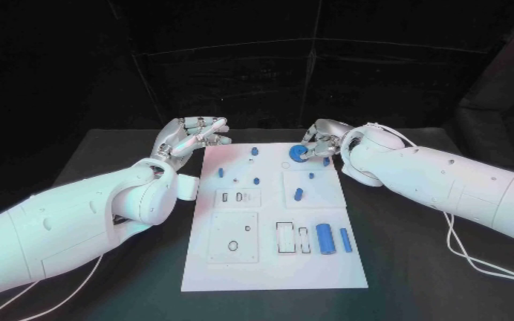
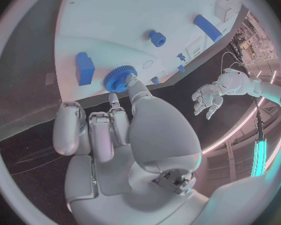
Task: Assemble the parts on the task board
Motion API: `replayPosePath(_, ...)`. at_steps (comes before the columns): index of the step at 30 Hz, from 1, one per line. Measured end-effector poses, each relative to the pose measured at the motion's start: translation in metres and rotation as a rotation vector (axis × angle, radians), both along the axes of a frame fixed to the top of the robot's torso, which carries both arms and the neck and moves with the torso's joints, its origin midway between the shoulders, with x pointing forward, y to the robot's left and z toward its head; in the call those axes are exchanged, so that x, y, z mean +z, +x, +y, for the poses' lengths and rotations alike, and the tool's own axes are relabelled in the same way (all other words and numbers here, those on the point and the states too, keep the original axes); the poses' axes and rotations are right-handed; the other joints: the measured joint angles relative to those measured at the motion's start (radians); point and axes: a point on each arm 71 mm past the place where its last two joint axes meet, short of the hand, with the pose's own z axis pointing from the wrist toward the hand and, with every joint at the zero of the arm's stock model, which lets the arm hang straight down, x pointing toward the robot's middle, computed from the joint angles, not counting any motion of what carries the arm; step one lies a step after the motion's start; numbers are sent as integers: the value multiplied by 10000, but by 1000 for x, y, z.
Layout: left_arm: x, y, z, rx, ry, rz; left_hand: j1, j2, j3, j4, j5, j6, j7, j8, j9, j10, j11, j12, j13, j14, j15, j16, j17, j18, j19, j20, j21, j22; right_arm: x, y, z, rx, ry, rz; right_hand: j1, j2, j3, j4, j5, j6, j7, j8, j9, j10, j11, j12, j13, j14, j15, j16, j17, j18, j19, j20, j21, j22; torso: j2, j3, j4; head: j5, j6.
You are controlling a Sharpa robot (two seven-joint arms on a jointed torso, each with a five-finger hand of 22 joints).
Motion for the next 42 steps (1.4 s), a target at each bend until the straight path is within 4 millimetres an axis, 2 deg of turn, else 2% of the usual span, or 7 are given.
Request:
replayPosePath(17, -1, 0, -1, -44, -2, 55, 0, 0, 0, 0, 0, 0, 0, 0, -9, -1, 1, -40, 1, 0, 0, 0, 6, 0, 0, 0, 0, 0, 1, 0, 4, 152, -308, -307, 43, -44, 25, -79, -176, 0, 0, 36, -14, -1, 0, 39, -2, 0, 0, 0, -2, 1, 36, -36, 48, 106, -1, 6, 8, -50, 19)
replayPosePath(23, -1, 1, -1, -53, 0, 73, 0, 0, 0, 1, 0, 0, 0, 0, -9, -1, 0, -40, 1, 0, 0, 0, 5, 0, 0, 0, 0, 0, 0, 1, 6, 193, -433, -189, 43, -40, 75, -130, -221, 1, 0, 69, -13, 2, 4, 98, -2, 0, 0, 0, -2, 0, 69, -2, 48, 127, 0, 2, 16, -52, -18)
replayPosePath(34, -1, 1, -1, -69, -1, 91, 48, 48, 40, -40, 0, -1, 0, 0, -8, -1, 1, -40, -7, 0, 0, -40, 18, 0, 0, 0, 0, -13, 0, 2, 11, 317, -543, -83, 197, 209, 381, -435, -322, 537, -94, 233, -13, 233, -54, 321, -3, 0, 0, 38, -3, -6, 107, -40, 133, 286, 1, 1, 15, -29, -47)
replayPosePath(36, -1, 1, -1, -73, -1, 96, 48, 48, 40, -39, 0, 0, 0, 0, -8, -1, 1, -40, -7, 0, 0, -40, 18, 0, 0, 0, 0, -13, 0, 2, 12, 339, -539, -95, 211, 295, 509, -469, -332, 711, -108, 234, -18, 233, -54, 391, -3, 0, 0, 38, -3, -159, 112, -45, 149, 333, 1, 1, 12, -27, -49)
replayPosePath(38, -1, 1, -1, -77, -2, 100, 48, 48, 40, -40, 0, 0, 1, 0, -7, -1, 1, -40, -7, 0, 0, -40, 18, 0, 0, 0, 0, -13, 0, 2, 13, 352, -527, -121, 181, 380, 697, -527, -360, 949, -149, 267, -26, 289, -111, 508, -3, 0, 0, 60, -4, -157, 177, -110, 203, 424, 1, 1, 12, -26, -49)
replayPosePath(42, -1, 1, -1, -85, -1, 112, 48, 48, 40, -40, 0, 0, 0, -40, -7, -1, 1, -40, -6, 0, 0, -40, 21, 0, 0, 0, 0, -12, 1, 1, 13, 360, -477, -255, 257, 502, 1151, -708, -505, 1129, -55, 335, -32, 264, -271, 719, -3, 18, -175, 87, -4, -158, 301, -234, 280, 593, 1, 2, 11, -16, -50)
